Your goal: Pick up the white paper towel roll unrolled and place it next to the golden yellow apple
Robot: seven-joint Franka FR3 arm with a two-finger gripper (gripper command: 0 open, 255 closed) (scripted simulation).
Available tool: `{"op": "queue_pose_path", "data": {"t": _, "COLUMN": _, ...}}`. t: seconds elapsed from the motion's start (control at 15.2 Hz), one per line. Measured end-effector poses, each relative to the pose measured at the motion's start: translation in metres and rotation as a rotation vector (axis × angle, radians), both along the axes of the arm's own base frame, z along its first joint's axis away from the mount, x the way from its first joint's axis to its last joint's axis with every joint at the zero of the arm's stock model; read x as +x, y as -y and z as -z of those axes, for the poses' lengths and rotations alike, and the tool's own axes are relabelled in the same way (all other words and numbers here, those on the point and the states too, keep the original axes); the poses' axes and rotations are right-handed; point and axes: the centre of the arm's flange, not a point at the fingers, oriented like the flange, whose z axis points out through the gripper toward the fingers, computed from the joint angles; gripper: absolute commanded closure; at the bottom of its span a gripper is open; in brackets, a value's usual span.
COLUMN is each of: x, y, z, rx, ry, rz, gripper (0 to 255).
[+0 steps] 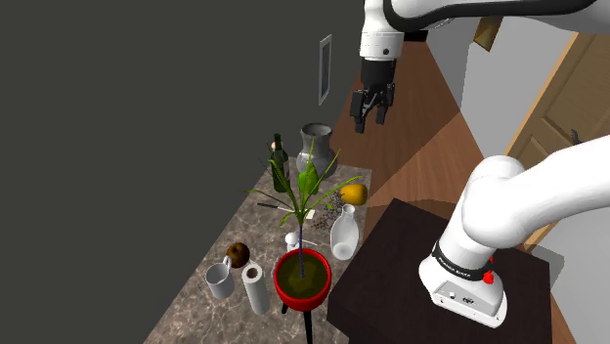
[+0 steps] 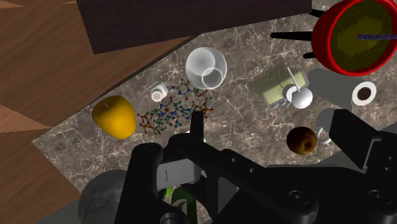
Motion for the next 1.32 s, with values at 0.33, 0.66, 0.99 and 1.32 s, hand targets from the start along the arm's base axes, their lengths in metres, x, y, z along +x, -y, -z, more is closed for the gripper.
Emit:
{"op": "queue_pose_path", "data": {"t": 0.33, "x": 0.013, "y": -0.028, "z": 0.024, "rx": -0.001, "ry": -0.001, "rz": 0.001, "gripper": 0}}
{"op": "queue_pose_path", "data": {"t": 0.66, "x": 0.035, "y": -0.070, "z": 0.069, "rx": -0.002, "ry": -0.002, "rz": 0.004, "gripper": 0}}
{"op": "queue_pose_path", "data": {"t": 0.99, "x": 0.057, "y": -0.114, "z": 0.115, "rx": -0.003, "ry": -0.002, "rz": 0.007, "gripper": 0}}
{"op": "queue_pose_path", "data": {"t": 1.32, "x": 0.077, "y": -0.159, "z": 0.159, "rx": -0.005, "ry": -0.002, "rz": 0.010, "gripper": 0}}
